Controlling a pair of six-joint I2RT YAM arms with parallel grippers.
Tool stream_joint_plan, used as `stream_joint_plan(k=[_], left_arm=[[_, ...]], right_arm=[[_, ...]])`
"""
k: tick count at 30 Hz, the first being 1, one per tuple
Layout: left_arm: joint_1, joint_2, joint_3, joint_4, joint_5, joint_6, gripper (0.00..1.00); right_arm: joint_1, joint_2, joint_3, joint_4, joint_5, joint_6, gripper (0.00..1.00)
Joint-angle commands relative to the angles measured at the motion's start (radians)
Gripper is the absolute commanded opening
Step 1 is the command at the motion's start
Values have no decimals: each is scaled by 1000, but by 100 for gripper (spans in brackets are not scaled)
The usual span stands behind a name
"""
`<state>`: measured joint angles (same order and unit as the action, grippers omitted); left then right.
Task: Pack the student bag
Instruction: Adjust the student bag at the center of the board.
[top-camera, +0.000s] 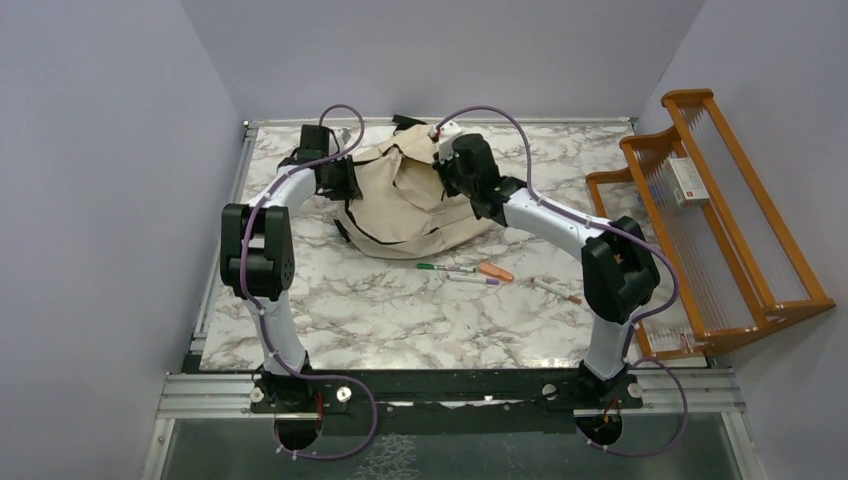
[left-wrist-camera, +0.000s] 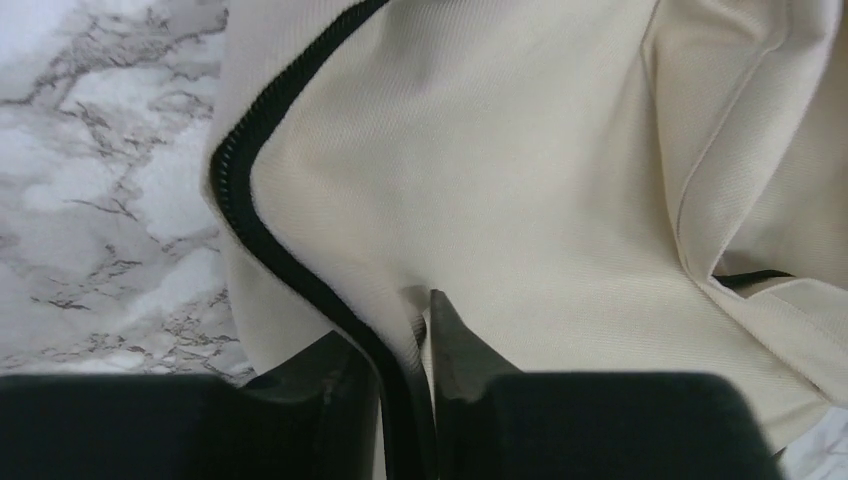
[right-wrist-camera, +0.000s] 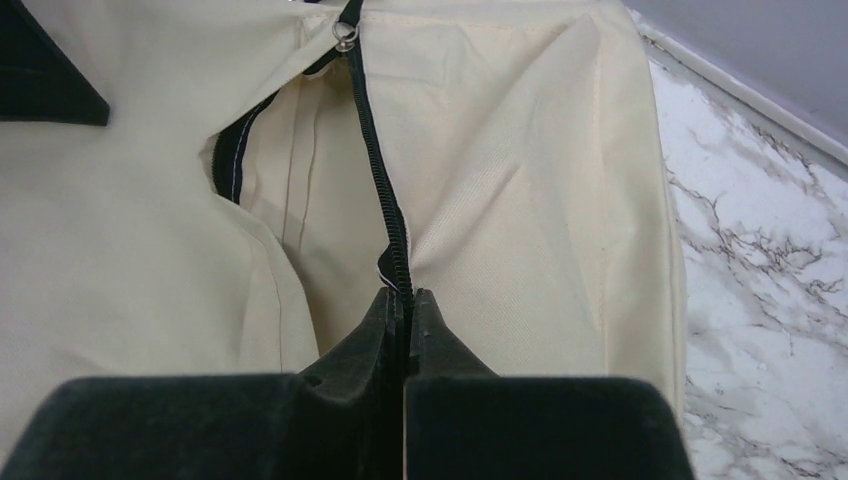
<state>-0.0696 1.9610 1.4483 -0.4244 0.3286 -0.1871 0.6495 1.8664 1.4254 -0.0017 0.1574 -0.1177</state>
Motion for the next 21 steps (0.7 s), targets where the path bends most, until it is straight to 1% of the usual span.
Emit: stream_joint_plan(k=[1, 5, 8, 10, 12, 14, 16, 18, 21], left_arm=[[-1, -127, -20, 109, 46, -33, 31], [-10, -277, -112, 157, 13, -21, 53], [-25, -413, -239, 233, 22, -18, 63], [-37, -507, -338, 300, 65, -20, 65], [-60, -584, -432, 385, 109, -21, 65], [-98, -632, -501, 419, 122, -6, 65], [-152, -659, -560, 465, 122, 42, 65], [-231, -689, -627, 522, 114, 103, 66], [-308, -738, -710, 621, 145, 198, 66]], right_arm=[[-31, -36, 21, 26, -67, 40, 0], [-39, -15, 53, 11, -87, 52, 0], [-53, -6, 69, 3, -123, 81, 0], [-61, -4, 71, 3, -149, 100, 0], [-71, -3, 70, 3, -186, 114, 0], [-79, 2, 73, -17, -212, 115, 0], [-85, 8, 80, -30, -230, 141, 0], [-92, 8, 81, -32, -246, 150, 0], [-96, 4, 73, -33, -260, 160, 0]])
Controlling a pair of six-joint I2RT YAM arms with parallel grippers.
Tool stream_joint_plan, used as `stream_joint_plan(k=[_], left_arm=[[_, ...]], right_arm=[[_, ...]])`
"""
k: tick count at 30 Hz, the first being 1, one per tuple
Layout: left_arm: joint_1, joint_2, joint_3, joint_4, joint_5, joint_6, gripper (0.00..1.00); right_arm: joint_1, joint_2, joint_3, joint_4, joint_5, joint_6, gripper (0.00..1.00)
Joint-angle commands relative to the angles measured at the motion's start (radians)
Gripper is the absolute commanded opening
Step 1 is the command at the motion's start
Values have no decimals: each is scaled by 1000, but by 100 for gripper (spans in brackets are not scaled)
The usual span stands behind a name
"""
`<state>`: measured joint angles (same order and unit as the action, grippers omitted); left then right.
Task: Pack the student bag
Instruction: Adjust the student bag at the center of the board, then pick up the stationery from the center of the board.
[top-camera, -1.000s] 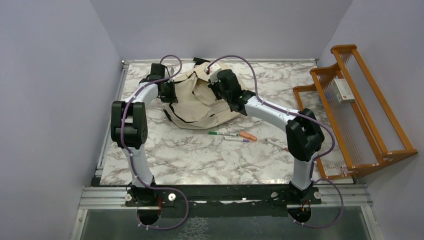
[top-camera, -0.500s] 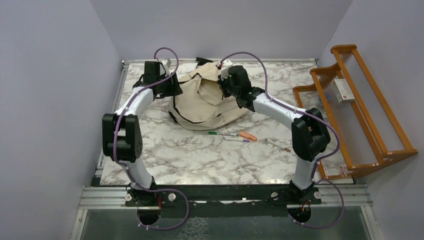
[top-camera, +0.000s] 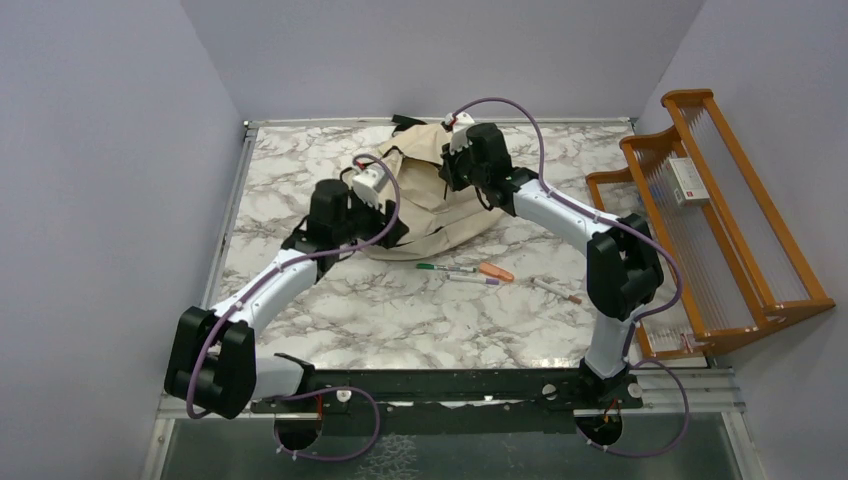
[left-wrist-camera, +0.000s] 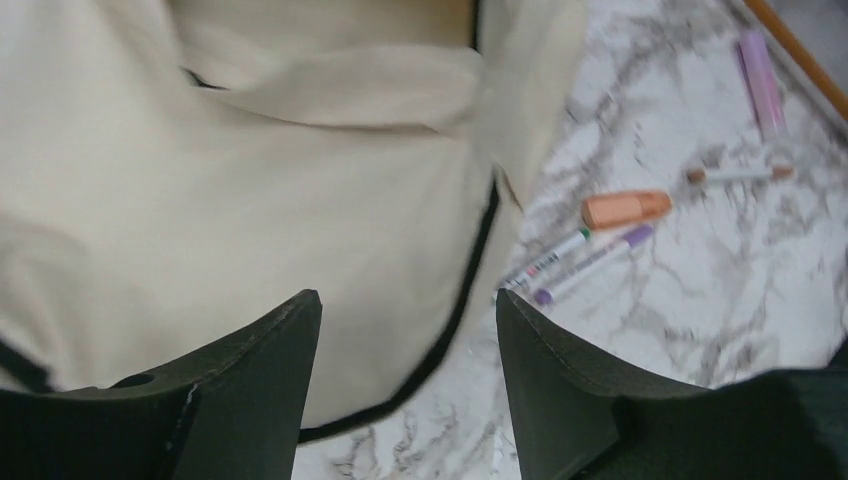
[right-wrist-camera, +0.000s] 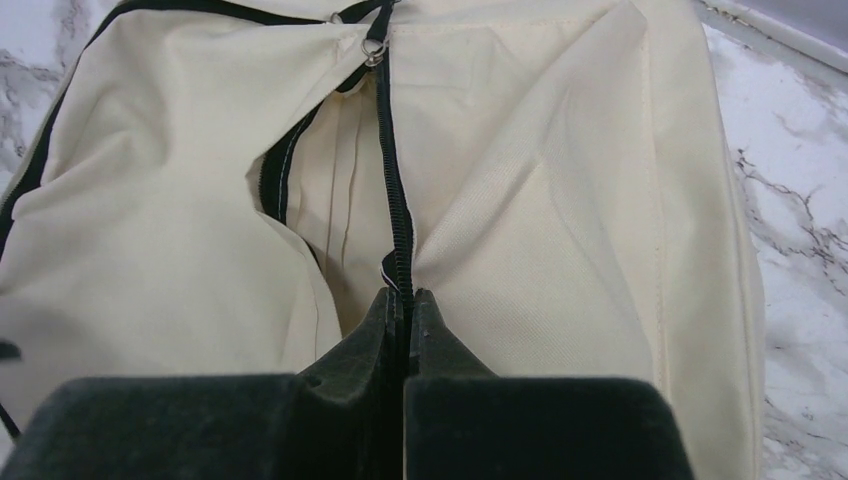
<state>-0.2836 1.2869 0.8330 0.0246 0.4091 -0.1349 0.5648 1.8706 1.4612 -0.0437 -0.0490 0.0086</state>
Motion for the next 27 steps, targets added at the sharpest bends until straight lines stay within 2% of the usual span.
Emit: stream_joint_plan(k=[1, 4, 10, 15, 21, 27], left_arm=[[-110, -81, -122, 207, 106, 181, 67], [-153, -108, -168, 244, 215, 314, 68], [-188, -53, -179, 177, 433, 697, 67], [-193, 97, -66, 23, 541, 922, 61], [-219, 276, 66, -120, 534, 1043, 57], [-238, 397, 137, -149, 567, 1057, 51]], right_arm=[[-14, -4, 32, 11, -57, 39, 1], [-16, -16, 4, 23, -63, 47, 0], [-17, -25, -22, 29, -90, 59, 1], [-17, -41, -49, 36, -103, 67, 0], [-20, -54, -65, 36, -96, 62, 0], [-20, -57, -74, 35, -92, 56, 1]])
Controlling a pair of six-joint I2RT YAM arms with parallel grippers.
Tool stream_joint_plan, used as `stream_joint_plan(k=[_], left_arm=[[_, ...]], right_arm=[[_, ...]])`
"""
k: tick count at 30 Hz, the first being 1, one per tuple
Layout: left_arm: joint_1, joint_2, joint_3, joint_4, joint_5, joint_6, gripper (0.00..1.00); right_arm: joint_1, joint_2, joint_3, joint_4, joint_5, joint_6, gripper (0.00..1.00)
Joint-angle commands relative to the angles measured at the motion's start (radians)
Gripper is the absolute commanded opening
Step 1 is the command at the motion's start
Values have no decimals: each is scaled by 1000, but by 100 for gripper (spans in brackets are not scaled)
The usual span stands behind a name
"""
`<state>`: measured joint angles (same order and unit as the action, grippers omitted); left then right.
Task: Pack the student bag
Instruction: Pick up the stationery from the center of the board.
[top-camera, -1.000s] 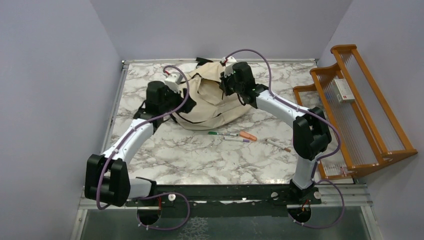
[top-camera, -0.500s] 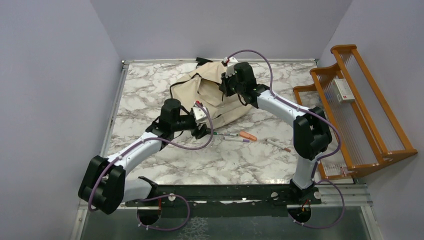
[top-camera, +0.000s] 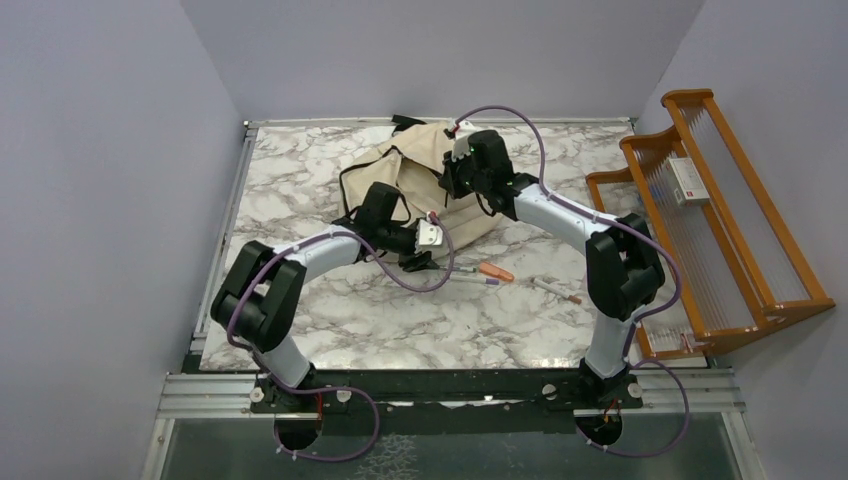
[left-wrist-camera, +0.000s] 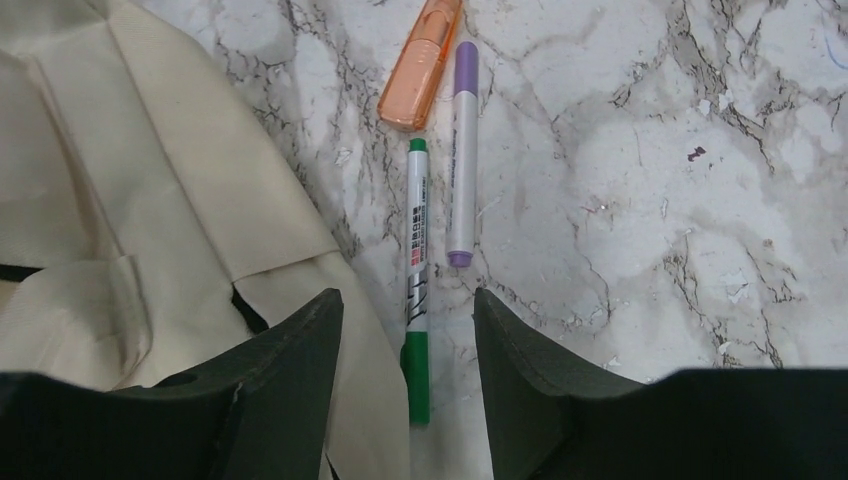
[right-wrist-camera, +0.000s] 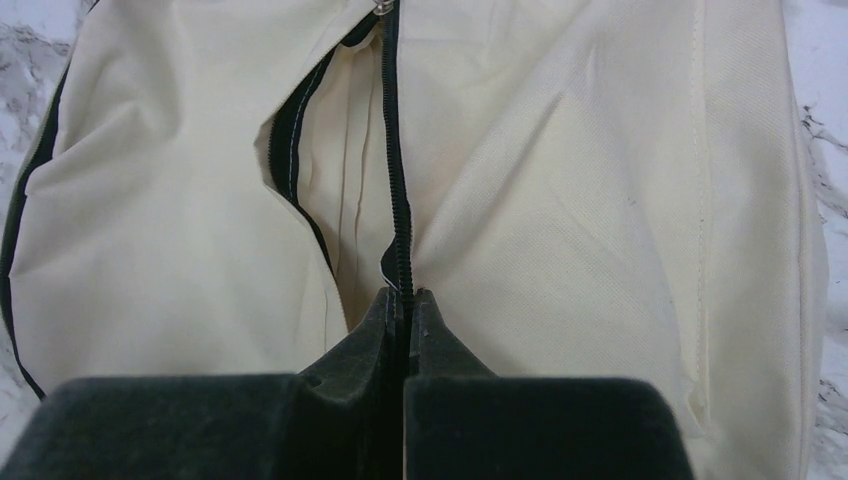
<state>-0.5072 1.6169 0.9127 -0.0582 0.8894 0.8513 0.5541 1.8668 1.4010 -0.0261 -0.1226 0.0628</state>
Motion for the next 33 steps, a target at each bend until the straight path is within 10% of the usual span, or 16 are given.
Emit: stream_joint_plan(k=[1, 33], left_arm=[[-19, 81, 67, -78, 97, 75, 51], [-63, 330, 245, -200, -18, 111, 45]], right_arm=[[-11, -54, -14, 18, -17, 0, 0], [-17, -57, -23, 0, -44, 18, 0]])
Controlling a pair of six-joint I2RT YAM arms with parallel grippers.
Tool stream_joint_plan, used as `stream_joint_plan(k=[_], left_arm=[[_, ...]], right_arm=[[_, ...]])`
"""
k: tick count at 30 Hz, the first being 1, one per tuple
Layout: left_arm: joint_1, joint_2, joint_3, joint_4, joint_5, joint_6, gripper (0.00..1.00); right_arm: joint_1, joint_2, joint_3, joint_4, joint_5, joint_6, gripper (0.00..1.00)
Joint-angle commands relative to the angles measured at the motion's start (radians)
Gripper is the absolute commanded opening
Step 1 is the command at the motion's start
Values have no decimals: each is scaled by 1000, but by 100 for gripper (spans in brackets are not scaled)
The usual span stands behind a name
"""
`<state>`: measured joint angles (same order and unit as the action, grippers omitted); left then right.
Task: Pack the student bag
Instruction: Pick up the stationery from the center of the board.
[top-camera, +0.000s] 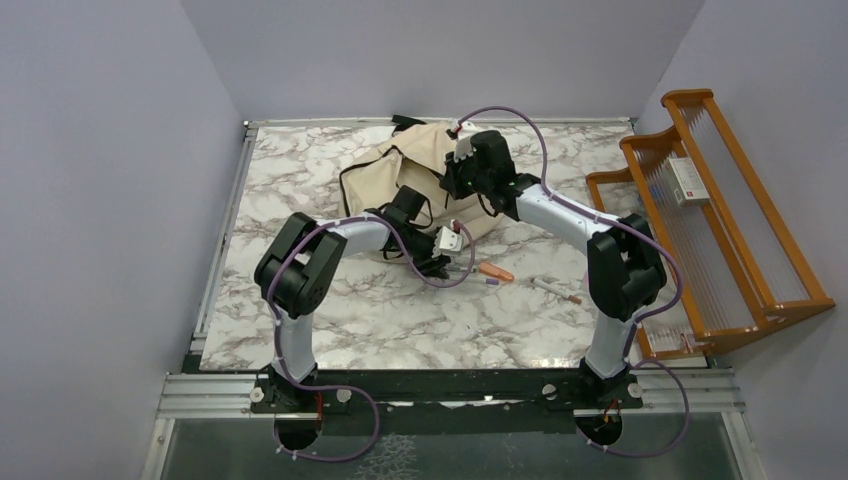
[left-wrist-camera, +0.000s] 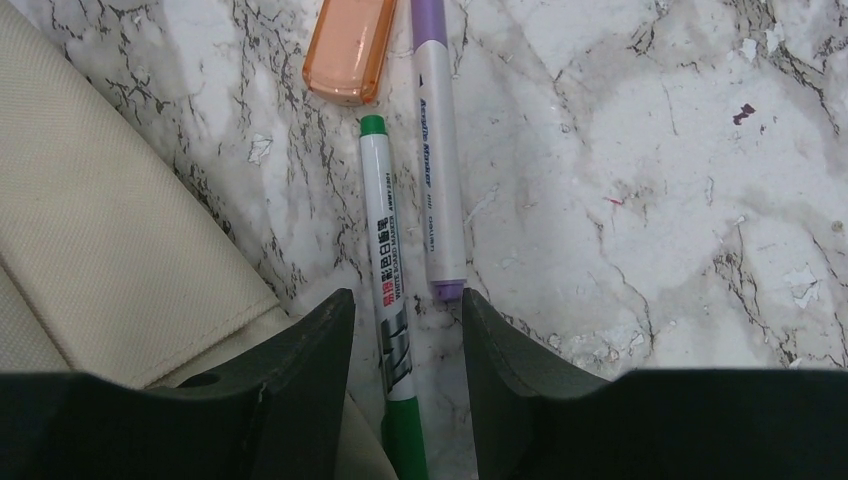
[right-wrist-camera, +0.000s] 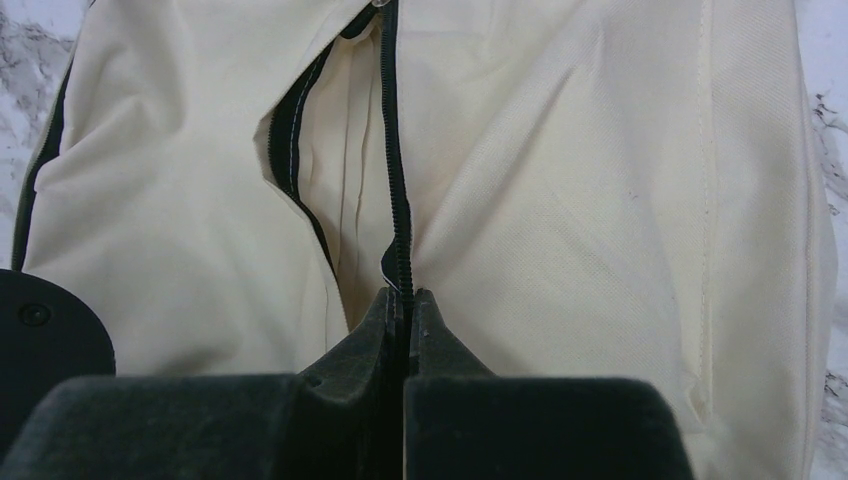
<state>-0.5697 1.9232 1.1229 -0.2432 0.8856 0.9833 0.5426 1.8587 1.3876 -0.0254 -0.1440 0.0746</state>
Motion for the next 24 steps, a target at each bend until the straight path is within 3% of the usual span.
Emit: stream_joint_plan(k=[1, 9, 24], left_arm=[[-1, 25, 38, -15, -17, -28, 45], [-21, 18, 38, -48, -20, -63, 43], [-61, 15, 73, -178, -295, -85, 41]], right_arm=[[-6, -49, -10, -1, -21, 7, 0], [-6, -51, -12, -7, -12, -6, 0], [-6, -46, -12, -1, -33, 7, 0]])
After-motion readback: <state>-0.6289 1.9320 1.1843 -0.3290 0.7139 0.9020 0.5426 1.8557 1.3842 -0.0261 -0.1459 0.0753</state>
